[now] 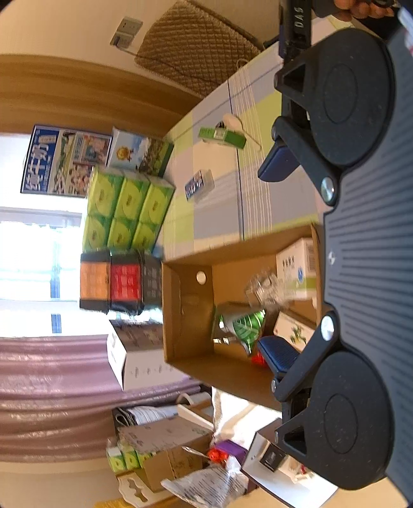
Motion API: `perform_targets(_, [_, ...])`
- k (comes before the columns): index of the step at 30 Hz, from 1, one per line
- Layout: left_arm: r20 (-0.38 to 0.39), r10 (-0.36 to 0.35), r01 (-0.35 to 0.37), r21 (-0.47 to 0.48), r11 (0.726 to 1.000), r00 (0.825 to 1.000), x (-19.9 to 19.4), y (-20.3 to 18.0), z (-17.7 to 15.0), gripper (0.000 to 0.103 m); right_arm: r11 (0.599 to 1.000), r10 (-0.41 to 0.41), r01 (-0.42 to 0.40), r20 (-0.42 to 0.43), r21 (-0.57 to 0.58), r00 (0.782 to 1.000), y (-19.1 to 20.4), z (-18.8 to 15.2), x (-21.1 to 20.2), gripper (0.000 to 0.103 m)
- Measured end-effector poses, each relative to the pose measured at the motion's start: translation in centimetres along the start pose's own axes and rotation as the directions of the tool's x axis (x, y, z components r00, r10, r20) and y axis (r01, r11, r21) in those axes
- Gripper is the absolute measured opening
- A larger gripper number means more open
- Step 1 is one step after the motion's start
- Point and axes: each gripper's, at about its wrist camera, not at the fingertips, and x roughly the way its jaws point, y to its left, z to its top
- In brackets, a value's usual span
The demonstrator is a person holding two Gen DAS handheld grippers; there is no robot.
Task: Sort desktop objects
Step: 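Move both tools back toward the green box and spoon, then grasp the green medicine box upright with the left gripper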
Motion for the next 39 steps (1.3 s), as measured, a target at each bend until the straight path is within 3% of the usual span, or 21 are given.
perform_targets(12, [-0.010,-0.071,0.071,0.044,0.997,0.997,1.9,-5.9,0.8,0.101,0.995,-0.076,0.072,0.055,0.069,0.996,-5.5,0.3,-4.0,0.101])
perform_targets(21, [-0.055,-0.122,0.127,0.101,0.987,0.991,5.2,-10.0,1.1,0.101,0.994,-0.093,0.088,0.059,0.068,0.994,-8.2,2.1,-3.9,0.101])
perform_targets(25, [-0.079,-0.146,0.156,0.143,0.977,0.986,7.6,-11.9,2.0,0.101,0.996,-0.084,0.084,0.046,-0.015,0.995,-9.2,3.5,-3.0,0.101])
perform_targets(30, [-0.110,-0.165,0.186,0.210,0.960,0.980,11.2,-14.4,2.8,0.101,0.975,-0.080,0.076,-0.010,-0.211,0.997,-10.4,5.4,-0.8,0.101])
perform_targets(39, [-0.188,-0.197,0.251,0.333,0.909,0.962,18.9,-18.8,3.0,0.101,0.860,-0.072,0.025,-0.073,-0.510,0.995,-13.8,7.1,5.9,0.101])
